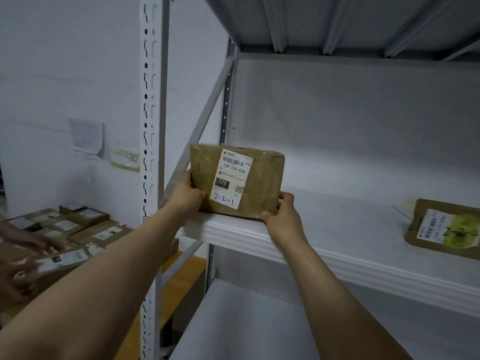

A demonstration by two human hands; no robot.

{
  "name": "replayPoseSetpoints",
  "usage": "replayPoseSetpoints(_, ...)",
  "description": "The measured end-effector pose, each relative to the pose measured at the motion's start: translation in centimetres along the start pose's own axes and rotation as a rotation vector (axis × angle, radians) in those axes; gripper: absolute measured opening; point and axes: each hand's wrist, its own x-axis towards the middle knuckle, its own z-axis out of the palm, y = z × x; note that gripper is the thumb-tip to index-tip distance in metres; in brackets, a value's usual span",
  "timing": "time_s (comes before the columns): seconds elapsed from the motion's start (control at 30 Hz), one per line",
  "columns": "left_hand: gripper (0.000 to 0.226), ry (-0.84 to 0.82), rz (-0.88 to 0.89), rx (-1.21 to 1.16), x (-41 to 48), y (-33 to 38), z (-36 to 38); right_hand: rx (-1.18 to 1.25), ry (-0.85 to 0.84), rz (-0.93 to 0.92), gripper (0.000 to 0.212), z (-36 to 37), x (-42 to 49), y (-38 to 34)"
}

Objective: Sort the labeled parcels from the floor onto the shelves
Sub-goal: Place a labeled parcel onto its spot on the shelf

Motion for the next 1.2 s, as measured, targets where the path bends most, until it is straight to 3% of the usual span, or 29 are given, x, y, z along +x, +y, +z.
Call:
replayPoseSetpoints(0.2, 0.067, 0.024, -0.040, 0.164, 1.6, -2.7, 1.2, -0.104, 0.015, 0.044, 0.030, 0.3, 1.2, 0.5)
replayPoseSetpoints(0.37, 0.056, 0.032, -0.097, 0.327, 3.3, -4.0, 1.0, -0.127, 0.059, 0.038, 0.031, 0.6, 1.4, 0.7)
replayPoseSetpoints(0.5, 0.051, 0.106, -0.041, 0.397, 2.8, -3.7, 1.3, -0.229, 0.089, 0.022, 0.026, 1.3, 1.2, 0.5)
replayPoseSetpoints(0.7, 0.080, 0.126, -0.043, 0.358, 1.2, -3.0, 1.4, -0.360, 0.084, 0.044, 0.032, 1.7, 0.8, 0.2)
replayPoseSetpoints(0.87, 0.086, 0.082, 0.115, 0.342, -1.0, -3.7, 0.2, -0.277, 0.241, 0.047, 0.042, 2.0, -0.3, -0.2)
replayPoseSetpoints(1.0, 0.085, 0.009, 0.308, 0.334, -3.8, -5.0, -0.5, -0.078, 0.420, -0.020, 0.029, 3.3, -3.5, -0.7)
replayPoseSetpoints(1.1, 0.072, 0.030, 0.495, 0.338, -6.1, -6.4, -0.6, 0.019, 0.514, -0.095, 0.015, 5.4, -6.8, -1.0)
replayPoseSetpoints(1.2, 0.050, 0.014, 0.645, 0.370, -9.0, -8.2, -0.9, 0.069, 0.503, -0.140, 0.004, 7.6, -10.5, 0.0)
